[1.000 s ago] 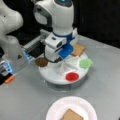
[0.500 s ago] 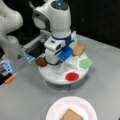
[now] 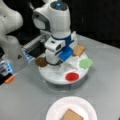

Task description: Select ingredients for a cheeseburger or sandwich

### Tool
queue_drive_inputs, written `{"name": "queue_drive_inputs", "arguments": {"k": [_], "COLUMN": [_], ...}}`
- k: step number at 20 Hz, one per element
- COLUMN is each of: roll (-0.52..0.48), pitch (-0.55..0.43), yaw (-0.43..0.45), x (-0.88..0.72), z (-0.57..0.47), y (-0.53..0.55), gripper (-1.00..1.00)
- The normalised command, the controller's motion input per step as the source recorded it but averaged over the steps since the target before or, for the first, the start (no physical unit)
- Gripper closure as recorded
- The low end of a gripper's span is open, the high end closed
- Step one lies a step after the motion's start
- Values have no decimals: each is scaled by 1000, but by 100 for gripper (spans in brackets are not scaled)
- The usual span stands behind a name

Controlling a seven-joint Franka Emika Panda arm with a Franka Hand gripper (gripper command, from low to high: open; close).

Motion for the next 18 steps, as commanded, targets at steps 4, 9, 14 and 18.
{"name": "queue_drive_inputs", "arguments": {"k": [4, 9, 14, 18], "roll": [109, 117, 134, 140], "pitch": [-211, -205, -211, -200], "yaw": [-38, -32, -15, 0], "x": [-226, -229, -224, -241], "z": [-169, -167, -169, -147], "y": [22, 12, 0, -37], "gripper": [-100, -100, -100, -100]}}
